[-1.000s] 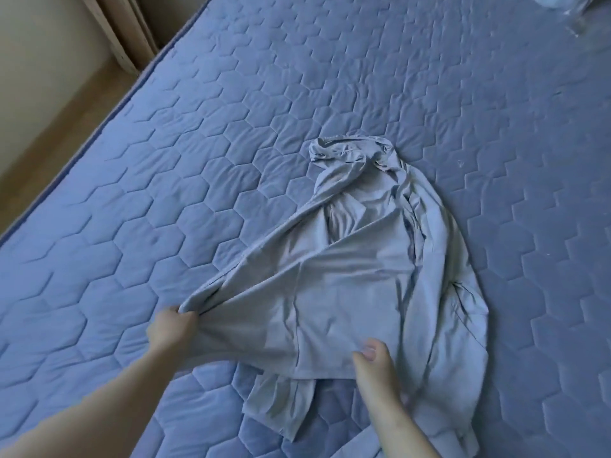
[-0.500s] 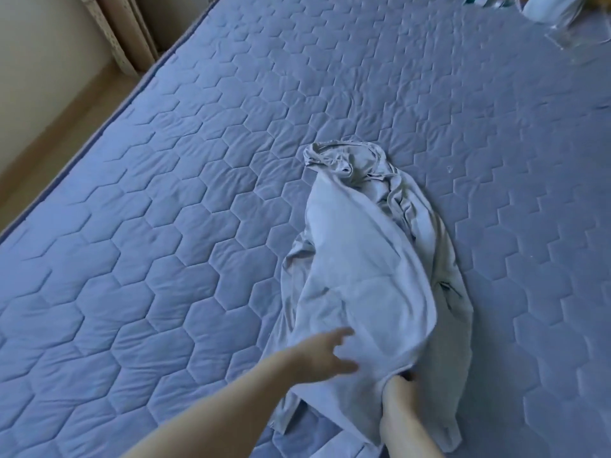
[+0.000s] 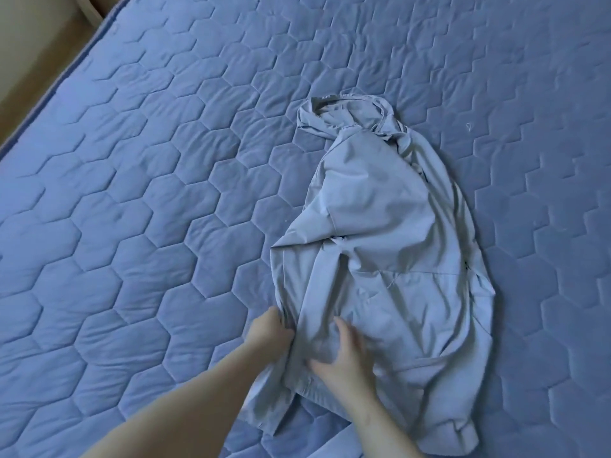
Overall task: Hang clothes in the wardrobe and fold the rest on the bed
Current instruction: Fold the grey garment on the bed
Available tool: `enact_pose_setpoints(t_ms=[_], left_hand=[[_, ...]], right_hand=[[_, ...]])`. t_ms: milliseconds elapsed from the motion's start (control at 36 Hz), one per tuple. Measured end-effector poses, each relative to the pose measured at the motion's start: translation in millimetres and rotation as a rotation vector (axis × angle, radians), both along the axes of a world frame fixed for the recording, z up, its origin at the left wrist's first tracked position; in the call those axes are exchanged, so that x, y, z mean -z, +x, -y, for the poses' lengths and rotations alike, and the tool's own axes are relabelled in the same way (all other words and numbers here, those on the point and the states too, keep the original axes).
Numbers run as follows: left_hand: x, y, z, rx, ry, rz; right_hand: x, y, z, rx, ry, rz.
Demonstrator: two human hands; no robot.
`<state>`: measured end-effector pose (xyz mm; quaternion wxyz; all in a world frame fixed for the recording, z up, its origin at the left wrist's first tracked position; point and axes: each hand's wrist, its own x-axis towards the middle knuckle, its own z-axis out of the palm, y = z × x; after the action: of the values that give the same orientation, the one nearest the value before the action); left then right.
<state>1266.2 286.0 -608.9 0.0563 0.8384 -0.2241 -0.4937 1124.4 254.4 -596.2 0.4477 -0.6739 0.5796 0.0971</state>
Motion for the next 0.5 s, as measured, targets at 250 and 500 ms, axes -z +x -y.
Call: enact_pose_setpoints(t_ms=[250, 500], left_hand=[[-19.2, 114.5, 33.1, -0.354, -0.256, 0.208], [-54.6, 237.1, 48.7, -0.917, -0.570, 0.207]], right_hand=[[15.5, 14.4, 0.0, -0.225, -0.212, -0.195], [18.8, 58.8, -14.3, -0.129, -0.343, 0.022]])
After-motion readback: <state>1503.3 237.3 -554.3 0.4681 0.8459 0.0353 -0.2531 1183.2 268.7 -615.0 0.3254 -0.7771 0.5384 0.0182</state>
